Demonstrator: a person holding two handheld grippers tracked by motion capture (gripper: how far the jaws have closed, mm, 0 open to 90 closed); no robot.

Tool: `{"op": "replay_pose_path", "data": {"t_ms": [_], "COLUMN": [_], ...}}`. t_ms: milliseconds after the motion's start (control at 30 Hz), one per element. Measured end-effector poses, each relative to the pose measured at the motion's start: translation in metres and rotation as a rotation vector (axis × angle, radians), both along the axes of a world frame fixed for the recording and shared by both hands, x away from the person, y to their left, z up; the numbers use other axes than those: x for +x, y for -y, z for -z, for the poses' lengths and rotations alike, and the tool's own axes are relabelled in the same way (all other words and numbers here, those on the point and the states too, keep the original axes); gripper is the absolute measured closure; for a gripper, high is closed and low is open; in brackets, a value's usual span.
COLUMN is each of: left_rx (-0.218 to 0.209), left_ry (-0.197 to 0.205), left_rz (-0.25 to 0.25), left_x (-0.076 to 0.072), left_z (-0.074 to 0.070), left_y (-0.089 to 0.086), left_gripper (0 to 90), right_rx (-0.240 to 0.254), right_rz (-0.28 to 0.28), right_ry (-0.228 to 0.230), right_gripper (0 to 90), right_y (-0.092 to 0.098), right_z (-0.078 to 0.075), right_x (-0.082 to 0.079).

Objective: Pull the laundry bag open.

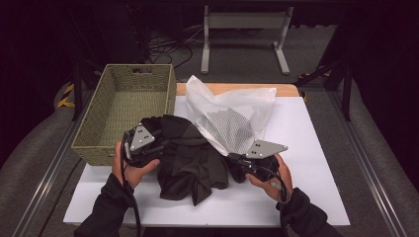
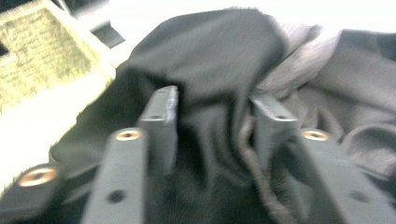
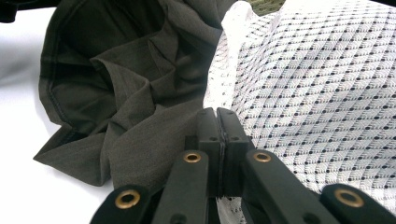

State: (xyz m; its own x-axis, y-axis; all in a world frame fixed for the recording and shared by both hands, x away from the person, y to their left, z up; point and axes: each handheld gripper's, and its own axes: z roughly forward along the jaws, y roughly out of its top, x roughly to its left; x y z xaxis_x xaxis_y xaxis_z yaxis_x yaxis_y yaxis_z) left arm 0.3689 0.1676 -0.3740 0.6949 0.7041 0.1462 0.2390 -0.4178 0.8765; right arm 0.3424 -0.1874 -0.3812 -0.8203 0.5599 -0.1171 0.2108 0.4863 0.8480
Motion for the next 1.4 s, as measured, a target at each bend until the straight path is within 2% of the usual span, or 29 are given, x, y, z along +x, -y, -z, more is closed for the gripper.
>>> {"op": "replay_pose_path", "data": {"t_ms": [33,67,100,133,167,233,267,300,333,400,433,467,500,567,600,667,733,867,933,1033,1067,1133,1167,1300,1367,1400], "left_rx": [0.006,0.023,0.028,0.006,-0.025,-0.015,-0.015,-0.021,-0.023,-0.008,-0.008,-0.012,-0.012,0.027,0.035,0.07,0.086,0.162,0.189,0.199,0.199,0.217,0.222,0.174,0.095,0.083], "left_ry": [-0.006,-0.006,-0.007,-0.02,-0.031,-0.034,-0.034,-0.032,-0.04,-0.043,-0.043,-0.07,-0.07,-0.08,-0.1,-0.11,-0.13,-0.193,-0.178,-0.166,-0.159,-0.131,-0.128,-0.068,-0.039,-0.023], "left_rz": [0.016,0.032,0.043,0.067,0.088,0.131,0.131,0.153,0.208,0.259,0.259,0.323,0.323,0.363,0.393,0.421,0.438,0.477,0.484,0.463,0.466,0.473,0.478,0.48,0.468,0.457], "left_x": [-0.001,-0.002,-0.002,-0.001,-0.002,-0.007,-0.007,-0.011,-0.017,-0.024,-0.024,-0.03,-0.03,-0.038,-0.042,-0.046,-0.045,-0.043,-0.045,-0.048,-0.051,-0.058,-0.062,-0.069,-0.07,-0.071], "left_z": [-0.001,-0.001,-0.001,-0.001,-0.001,-0.003,-0.003,-0.004,-0.003,0.0,0.0,0.005,0.005,0.011,0.014,0.021,0.028,0.054,0.059,0.057,0.056,0.052,0.048,0.025,0.005,0.0], "left_y": [0.001,0.004,0.004,0.003,0.003,0.009,0.009,0.014,0.025,0.041,0.041,0.057,0.057,0.077,0.086,0.1,0.109,0.127,0.131,0.131,0.13,0.128,0.125,0.11,0.096,0.092], "left_gripper": [67.1,75.9,80.4,82.9,83.7,84.3,84.5,84.5,84.6,84.6,84.7,84.8,84.8,84.7,84.8,84.7,84.7,84.7,84.4,80.1,80.1,71.7,71.6,62.1,57.1,54.6], "right_rx": [0.0,0.0,0.004,0.005,0.005,0.009,0.009,0.014,0.023,0.03,0.03,0.039,0.039,0.047,0.052,0.064,0.078,0.098,0.096,0.087,0.084,0.076,0.074,0.072,0.071,0.07], "right_rz": [0.001,0.001,0.001,0.001,0.002,0.005,0.005,0.005,0.009,0.014,0.014,0.018,0.018,0.015,0.012,0.002,-0.008,-0.017,-0.015,-0.017,-0.015,-0.016,-0.016,-0.014,-0.013,-0.014], "right_ry": [-0.001,0.004,0.004,0.004,0.006,0.007,0.007,0.01,0.013,0.012,0.012,0.016,0.016,0.015,0.016,0.013,0.012,0.012,0.015,0.012,0.007,-0.001,-0.003,-0.001,0.0,-0.001], "right_gripper": [89.7,89.7,89.7,89.7,89.8,89.8,89.8,89.8,89.8,89.8,89.8,89.8,89.8,89.8,89.8,89.8,89.8,89.8,89.8,89.8,89.8,89.8,89.8,89.8,89.8,89.8], "right_y": [0.0,0.0,0.001,0.001,0.001,0.002,0.002,0.003,0.004,0.006,0.006,0.007,0.007,0.008,0.009,0.008,0.007,0.006,0.006,0.006,0.006,0.005,0.005,0.006,0.006,0.005], "right_z": [0.0,0.0,-0.001,-0.001,-0.001,-0.002,-0.002,-0.003,-0.005,-0.006,-0.006,-0.008,-0.008,-0.009,-0.009,-0.01,-0.011,-0.012,-0.013,-0.012,-0.01,-0.008,-0.007,-0.008,-0.008,-0.008], "right_x": [0.0,0.0,0.0,0.001,0.0,0.0,0.0,0.0,0.0,0.0,0.0,0.0,0.0,-0.001,-0.001,-0.002,-0.003,-0.005,-0.006,-0.005,-0.005,-0.003,-0.003,-0.003,-0.003,-0.003]}}
